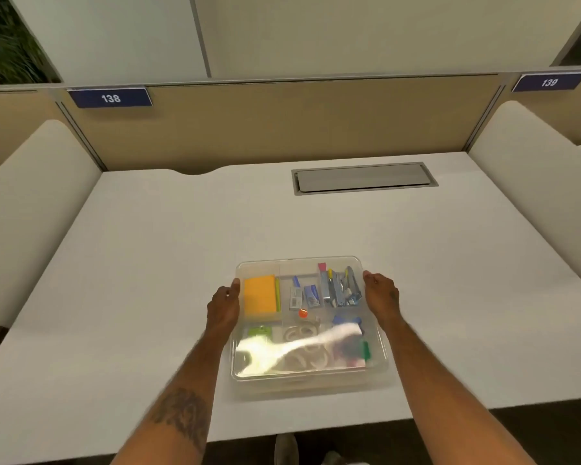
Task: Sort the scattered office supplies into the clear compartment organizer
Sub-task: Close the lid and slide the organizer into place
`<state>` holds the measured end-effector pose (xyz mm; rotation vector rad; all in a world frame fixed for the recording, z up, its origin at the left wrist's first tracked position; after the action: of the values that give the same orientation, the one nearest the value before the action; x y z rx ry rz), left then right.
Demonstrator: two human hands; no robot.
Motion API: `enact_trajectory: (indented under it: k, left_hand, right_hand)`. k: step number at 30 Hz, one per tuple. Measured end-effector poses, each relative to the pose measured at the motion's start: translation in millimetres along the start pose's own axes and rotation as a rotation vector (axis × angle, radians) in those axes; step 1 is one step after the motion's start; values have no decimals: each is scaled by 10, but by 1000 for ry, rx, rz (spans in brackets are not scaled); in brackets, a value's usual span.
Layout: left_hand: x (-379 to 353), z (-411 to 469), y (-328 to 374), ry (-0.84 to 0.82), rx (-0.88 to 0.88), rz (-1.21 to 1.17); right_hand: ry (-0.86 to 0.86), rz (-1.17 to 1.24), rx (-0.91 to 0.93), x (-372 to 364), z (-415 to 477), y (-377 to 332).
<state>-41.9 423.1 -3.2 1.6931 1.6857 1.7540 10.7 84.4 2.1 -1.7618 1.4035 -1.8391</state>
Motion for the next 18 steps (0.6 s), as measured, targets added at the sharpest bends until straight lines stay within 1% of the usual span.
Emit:
enact_trajectory:
  k: [4, 9, 12, 15, 18]
  left_hand:
    - [-57, 242, 145, -12, 67, -70]
    - [-173, 499, 277, -21, 130, -66]
    - [-239, 573, 285, -35, 189, -119]
    - [-288, 659, 305, -46, 208, -163]
    - [-306, 758, 313, -13, 224, -202]
  right_hand:
    - [-24, 26, -51, -106, 147, -77]
    - [-27, 41, -102, -218, 344, -146]
    - [-47, 41, -142, -298, 430, -167]
    - [-60, 64, -176, -377, 503, -208]
    - [-75, 89, -167, -459, 571, -259]
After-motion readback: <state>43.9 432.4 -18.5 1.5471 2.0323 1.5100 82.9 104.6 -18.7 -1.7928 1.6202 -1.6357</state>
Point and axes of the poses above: each hand's wrist, its own z-axis towards the middle knuckle, its own x-axis out of the back of the hand, y = z × x, the point moved 3 cm from there along z, towards the middle knuckle, and after that the axes turned 9 degrees about y, right-handed, at the moved point
